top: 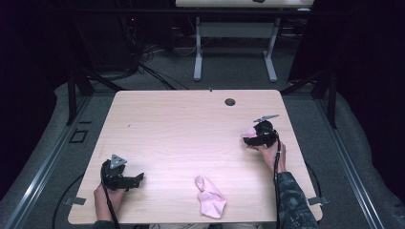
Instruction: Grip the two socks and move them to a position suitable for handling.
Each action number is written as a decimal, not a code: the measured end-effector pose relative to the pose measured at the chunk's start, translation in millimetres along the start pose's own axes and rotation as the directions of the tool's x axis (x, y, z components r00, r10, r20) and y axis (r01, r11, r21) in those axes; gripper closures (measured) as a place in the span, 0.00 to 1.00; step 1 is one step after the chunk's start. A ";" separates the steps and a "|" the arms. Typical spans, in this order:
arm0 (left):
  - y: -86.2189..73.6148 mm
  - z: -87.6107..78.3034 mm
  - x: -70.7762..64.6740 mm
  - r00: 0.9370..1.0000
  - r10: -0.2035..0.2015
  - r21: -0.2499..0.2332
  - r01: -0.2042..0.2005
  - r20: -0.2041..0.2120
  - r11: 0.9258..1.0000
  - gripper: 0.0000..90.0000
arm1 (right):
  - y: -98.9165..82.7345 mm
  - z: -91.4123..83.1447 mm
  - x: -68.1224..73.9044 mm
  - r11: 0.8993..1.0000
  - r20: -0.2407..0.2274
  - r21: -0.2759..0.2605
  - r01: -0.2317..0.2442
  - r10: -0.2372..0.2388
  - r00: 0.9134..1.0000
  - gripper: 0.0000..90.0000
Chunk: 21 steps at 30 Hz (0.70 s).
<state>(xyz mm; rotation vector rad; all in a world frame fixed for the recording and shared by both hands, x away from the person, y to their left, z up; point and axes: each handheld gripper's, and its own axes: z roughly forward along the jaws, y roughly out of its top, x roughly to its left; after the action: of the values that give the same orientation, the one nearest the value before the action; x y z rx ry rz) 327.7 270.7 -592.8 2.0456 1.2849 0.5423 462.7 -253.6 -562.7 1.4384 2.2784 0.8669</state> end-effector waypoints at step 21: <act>0.0 0.0 0.0 1.000 0.000 0.000 0.000 0.000 1.000 0.01 | -5.1 -23.3 12.5 0.992 -0.005 -0.118 0.033 -0.033 0.999 0.88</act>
<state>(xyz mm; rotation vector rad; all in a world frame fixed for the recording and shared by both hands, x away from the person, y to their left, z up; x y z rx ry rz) 327.7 270.6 -592.8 2.0454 1.2848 0.5419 440.7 -251.7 -547.3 1.3452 2.2095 0.9804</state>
